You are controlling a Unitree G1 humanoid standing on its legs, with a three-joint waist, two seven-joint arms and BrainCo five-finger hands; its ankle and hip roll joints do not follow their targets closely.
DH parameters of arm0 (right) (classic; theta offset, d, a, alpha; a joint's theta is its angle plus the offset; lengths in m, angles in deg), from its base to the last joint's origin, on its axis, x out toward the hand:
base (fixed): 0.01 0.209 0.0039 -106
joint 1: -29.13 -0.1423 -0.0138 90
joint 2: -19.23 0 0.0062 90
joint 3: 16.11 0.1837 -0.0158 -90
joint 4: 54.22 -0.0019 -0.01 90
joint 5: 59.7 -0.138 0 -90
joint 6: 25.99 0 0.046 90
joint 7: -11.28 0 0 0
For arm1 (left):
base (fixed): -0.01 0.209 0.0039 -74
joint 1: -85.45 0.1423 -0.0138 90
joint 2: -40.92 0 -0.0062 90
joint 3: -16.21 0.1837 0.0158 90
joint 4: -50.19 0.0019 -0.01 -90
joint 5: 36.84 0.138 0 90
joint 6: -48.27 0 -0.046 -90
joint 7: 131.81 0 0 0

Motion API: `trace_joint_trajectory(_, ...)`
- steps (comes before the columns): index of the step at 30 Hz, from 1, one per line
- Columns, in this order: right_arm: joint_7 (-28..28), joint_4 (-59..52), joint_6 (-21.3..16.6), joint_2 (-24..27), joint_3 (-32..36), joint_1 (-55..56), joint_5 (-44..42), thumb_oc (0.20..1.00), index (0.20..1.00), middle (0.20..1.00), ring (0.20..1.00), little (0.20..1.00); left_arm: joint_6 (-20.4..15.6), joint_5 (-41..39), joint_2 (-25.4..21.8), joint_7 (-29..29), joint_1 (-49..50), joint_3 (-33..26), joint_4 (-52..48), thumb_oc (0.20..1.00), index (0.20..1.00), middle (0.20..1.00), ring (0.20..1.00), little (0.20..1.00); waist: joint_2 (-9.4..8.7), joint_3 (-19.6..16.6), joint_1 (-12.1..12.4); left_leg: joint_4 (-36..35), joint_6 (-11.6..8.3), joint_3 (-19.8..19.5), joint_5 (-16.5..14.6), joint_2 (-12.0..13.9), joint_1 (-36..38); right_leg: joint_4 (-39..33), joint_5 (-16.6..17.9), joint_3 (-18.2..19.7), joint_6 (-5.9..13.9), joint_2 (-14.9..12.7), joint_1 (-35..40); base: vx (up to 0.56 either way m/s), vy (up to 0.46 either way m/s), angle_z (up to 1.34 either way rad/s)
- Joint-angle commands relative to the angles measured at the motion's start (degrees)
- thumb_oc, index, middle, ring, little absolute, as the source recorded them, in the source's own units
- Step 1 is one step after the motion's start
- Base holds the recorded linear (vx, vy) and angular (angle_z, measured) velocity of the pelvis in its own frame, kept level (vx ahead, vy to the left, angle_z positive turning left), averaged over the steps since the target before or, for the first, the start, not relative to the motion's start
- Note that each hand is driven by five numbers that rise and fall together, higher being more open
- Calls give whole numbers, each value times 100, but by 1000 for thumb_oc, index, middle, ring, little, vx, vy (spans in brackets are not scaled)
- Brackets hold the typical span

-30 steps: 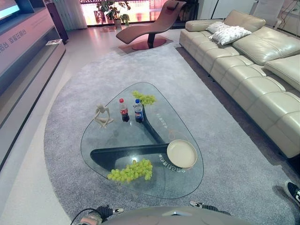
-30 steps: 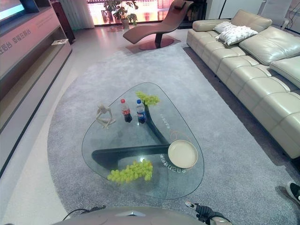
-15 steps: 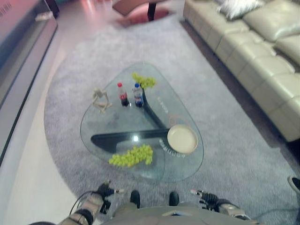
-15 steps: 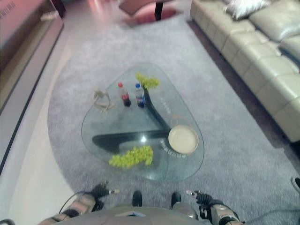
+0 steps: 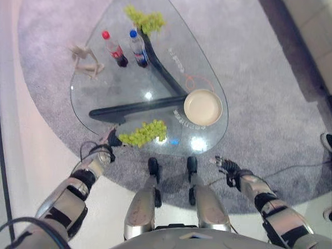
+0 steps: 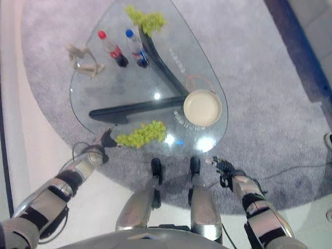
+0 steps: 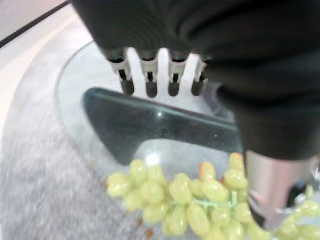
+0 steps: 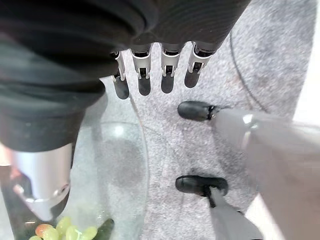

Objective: Pick up fruits into the plate

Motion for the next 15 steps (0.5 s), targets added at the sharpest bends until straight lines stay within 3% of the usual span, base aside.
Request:
trace_joint_trajectory(1, -104, -117, -28, 148, -178, -165, -253, 1000, 1000, 1000, 1000, 1000, 211, 439, -90, 261, -411, 321, 191, 1000, 1000, 1000, 1000, 1000, -29, -7, -50, 501, 98, -237, -908, -94, -175, 1056, -775, 128, 52, 28, -554, -59, 6, -7)
trace_joint_trajectory(8, -278, -58, -151, -18, -337, -646, -455, 1000, 1000, 1000, 1000, 1000, 703, 754, -52, 429, -1118, 635, 675, 1000, 1000, 1000, 1000, 1000, -93, 145, -154, 735, 53, -181, -836, -98, -798, 1318, -751, 173, 23, 116, -1236, -79, -14, -12)
trace_joint_trajectory(15, -436, 40, -278, -167, -416, -983, -803, 1000, 1000, 1000, 1000, 1000, 918, 908, 171, 489, -1470, 799, 1187, 1000, 1000, 1000, 1000, 1000, -161, 145, -189, 816, 30, -168, -747, -88, -1253, 1516, -727, 194, 22, 192, -1764, -73, -35, -5)
